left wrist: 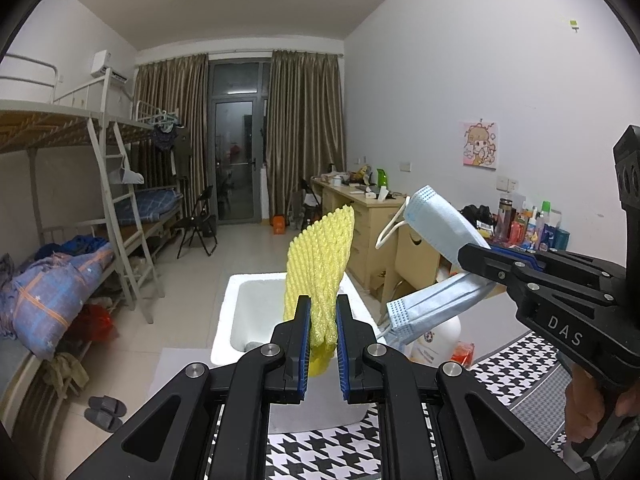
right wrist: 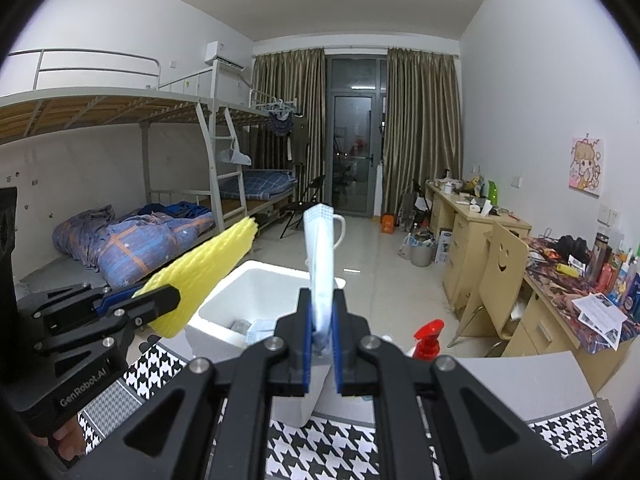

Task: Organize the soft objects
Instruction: 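Carry the yellow net and white mask above the foam box with both grippers, then open the left gripper to drop the yellow net into the box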

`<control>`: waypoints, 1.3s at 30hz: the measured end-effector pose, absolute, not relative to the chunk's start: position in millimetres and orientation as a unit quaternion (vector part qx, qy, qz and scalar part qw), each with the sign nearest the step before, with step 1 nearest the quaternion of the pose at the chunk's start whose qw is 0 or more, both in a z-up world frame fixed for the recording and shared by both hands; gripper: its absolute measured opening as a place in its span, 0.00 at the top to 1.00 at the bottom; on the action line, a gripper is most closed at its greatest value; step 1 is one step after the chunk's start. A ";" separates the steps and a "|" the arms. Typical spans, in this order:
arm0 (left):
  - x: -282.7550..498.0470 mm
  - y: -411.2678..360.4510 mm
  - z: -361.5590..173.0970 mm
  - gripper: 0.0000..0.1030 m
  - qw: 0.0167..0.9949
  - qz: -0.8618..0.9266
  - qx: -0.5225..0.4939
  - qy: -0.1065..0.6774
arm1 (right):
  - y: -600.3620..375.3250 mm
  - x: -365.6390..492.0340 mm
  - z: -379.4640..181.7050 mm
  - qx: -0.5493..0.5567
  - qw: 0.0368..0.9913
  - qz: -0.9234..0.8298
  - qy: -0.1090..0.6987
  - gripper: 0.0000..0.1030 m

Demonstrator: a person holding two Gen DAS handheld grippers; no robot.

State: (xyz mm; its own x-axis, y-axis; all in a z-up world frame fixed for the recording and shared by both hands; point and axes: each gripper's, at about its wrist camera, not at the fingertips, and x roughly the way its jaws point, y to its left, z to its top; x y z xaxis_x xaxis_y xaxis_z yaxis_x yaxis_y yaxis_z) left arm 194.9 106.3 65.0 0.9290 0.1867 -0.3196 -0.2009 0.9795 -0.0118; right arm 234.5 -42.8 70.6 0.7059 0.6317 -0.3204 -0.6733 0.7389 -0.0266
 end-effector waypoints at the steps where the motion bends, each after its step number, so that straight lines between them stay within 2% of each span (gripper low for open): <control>1: 194.8 106.6 64.9 0.88 0.982 0.099 -0.023 0.161 | -41.9 235.5 71.0 -0.070 0.921 0.354 0.145 0.89; 38: 272.1 151.9 38.8 0.88 0.974 0.089 -0.044 0.206 | -23.1 273.4 67.7 -0.064 0.931 0.323 0.155 0.89; 39: 273.4 152.4 37.4 0.85 0.974 0.086 -0.044 0.207 | -23.3 273.8 68.3 -0.064 0.932 0.322 0.155 0.89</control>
State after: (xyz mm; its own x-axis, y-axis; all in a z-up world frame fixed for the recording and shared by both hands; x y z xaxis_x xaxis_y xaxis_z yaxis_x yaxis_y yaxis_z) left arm 273.4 152.4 37.4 0.8994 0.1500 -0.4105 -0.1862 0.9813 -0.0495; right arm 273.8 -23.3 68.3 0.7449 0.5804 -0.3290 -0.6198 0.7845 -0.0191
